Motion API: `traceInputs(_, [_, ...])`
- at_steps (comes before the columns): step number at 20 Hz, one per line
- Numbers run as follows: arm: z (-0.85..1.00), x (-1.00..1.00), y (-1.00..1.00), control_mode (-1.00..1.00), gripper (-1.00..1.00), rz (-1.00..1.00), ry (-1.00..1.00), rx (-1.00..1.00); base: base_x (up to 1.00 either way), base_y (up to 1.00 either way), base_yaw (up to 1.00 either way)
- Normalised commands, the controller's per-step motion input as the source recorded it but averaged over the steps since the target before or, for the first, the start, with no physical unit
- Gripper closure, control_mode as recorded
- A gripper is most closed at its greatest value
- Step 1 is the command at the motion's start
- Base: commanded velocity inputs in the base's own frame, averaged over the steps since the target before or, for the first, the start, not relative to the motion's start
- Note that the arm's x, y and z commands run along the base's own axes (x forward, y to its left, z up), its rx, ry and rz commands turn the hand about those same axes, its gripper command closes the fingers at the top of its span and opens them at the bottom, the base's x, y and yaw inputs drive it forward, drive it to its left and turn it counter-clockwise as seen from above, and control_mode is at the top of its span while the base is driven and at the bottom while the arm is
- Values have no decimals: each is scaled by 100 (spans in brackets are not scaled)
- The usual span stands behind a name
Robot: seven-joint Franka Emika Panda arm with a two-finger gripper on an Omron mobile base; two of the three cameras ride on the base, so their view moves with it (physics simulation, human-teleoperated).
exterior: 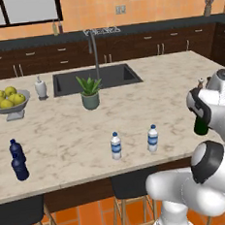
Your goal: Move the plastic bottles in the middle to the plastics group, and the glass bottles in the middle to the glass group.
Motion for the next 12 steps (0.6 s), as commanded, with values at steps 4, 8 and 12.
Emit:
traceInputs(4, [0,21,-29,-100,100,-7,0,0,0,0,0])
traceInputs(8, [0,9,-17,-100,100,-5,0,0,0,0,0])
traceInputs(12, [-9,1,0,-100,100,-1,0,0,0,0,0])
